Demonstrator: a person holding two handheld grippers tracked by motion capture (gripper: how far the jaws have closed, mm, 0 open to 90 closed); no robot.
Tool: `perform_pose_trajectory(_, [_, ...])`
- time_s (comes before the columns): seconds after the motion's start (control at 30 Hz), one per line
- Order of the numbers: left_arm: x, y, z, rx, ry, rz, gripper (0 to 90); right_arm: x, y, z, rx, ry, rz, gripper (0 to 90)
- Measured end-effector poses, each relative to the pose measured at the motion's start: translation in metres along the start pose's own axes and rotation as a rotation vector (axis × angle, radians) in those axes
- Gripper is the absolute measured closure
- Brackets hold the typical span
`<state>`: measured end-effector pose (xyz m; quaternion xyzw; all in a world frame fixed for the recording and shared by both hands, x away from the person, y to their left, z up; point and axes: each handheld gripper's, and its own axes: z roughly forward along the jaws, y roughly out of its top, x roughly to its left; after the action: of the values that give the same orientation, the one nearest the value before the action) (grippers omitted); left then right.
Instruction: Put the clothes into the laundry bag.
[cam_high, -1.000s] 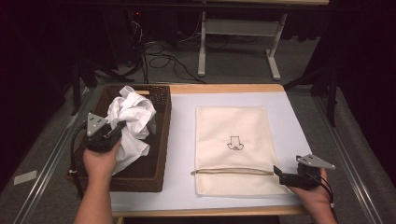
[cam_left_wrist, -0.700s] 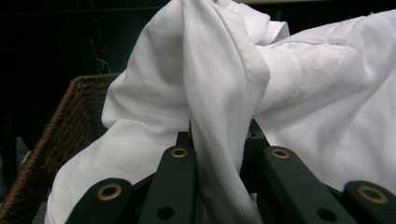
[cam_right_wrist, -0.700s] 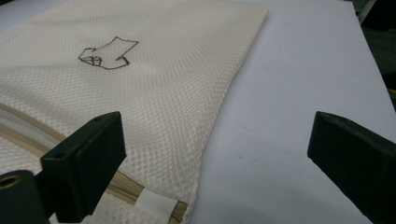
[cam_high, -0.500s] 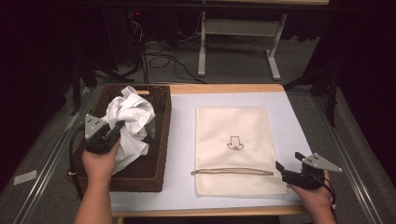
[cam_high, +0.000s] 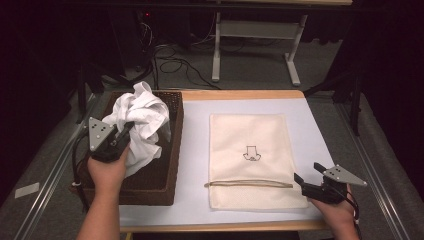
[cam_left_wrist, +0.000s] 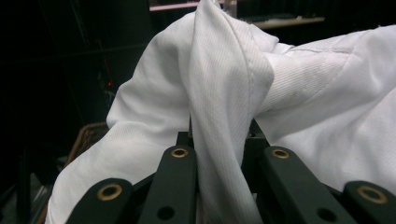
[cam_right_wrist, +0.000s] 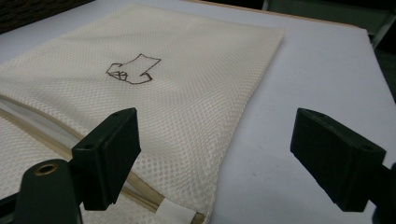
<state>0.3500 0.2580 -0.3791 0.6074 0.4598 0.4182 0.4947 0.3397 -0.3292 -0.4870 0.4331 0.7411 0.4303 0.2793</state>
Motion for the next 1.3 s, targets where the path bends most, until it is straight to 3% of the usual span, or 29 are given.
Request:
perform_pose_trajectory(0.1, [-0.01, 0.012, -0.004, -0.054, -0.023, -0.025, 80.4, -0.001, -0.001, 0.0, 0.002, -0.005, 0.013, 16.5])
perform_pose_trajectory(0.27, [-0.024, 0.022, -0.004, -0.087, -0.045, -0.027, 80.5, -0.004, -0.002, 0.0, 0.007, -0.007, 0.033, 17.0])
perform_pose_trajectory(0.3, [-0.03, 0.026, -0.003, -0.095, -0.057, -0.028, 80.4, -0.003, -0.002, -0.001, -0.004, -0.035, 0.037, 14.4])
perform_pose_trajectory(0.4, [-0.037, 0.031, -0.001, -0.107, -0.074, -0.028, 80.5, -0.003, -0.002, -0.002, -0.004, -0.021, 0.047, 15.5])
perform_pose_trajectory(0.5, [-0.053, 0.04, 0.002, -0.131, -0.107, -0.023, 80.5, -0.002, -0.002, -0.002, -0.007, -0.01, 0.033, 15.3])
perform_pose_trajectory(0.53, [-0.053, 0.04, 0.002, -0.131, -0.107, -0.023, 80.4, -0.002, -0.002, -0.002, -0.007, -0.01, 0.033, 15.3])
perform_pose_trajectory(0.87, [-0.099, 0.058, 0.01, -0.182, -0.215, -0.015, 80.5, 0.0, -0.002, 0.0, -0.012, -0.03, 0.035, 14.7])
perform_pose_trajectory(0.9, [-0.108, 0.059, 0.012, -0.189, -0.233, -0.02, 80.5, 0.0, -0.002, 0.0, -0.011, -0.023, 0.032, 14.9])
perform_pose_trajectory(1.1, [-0.132, 0.062, 0.018, -0.198, -0.288, -0.029, 80.5, 0.0, -0.003, 0.0, -0.004, 0.003, 0.024, 17.7])
perform_pose_trajectory(1.17, [-0.149, 0.067, 0.021, -0.198, -0.323, -0.027, 80.5, 0.0, -0.003, 0.0, -0.002, 0.012, 0.021, 18.7])
perform_pose_trajectory(1.3, [-0.164, 0.072, 0.024, -0.209, -0.362, -0.025, 80.5, 0.0, -0.003, 0.0, -0.005, 0.017, 0.027, 20.5])
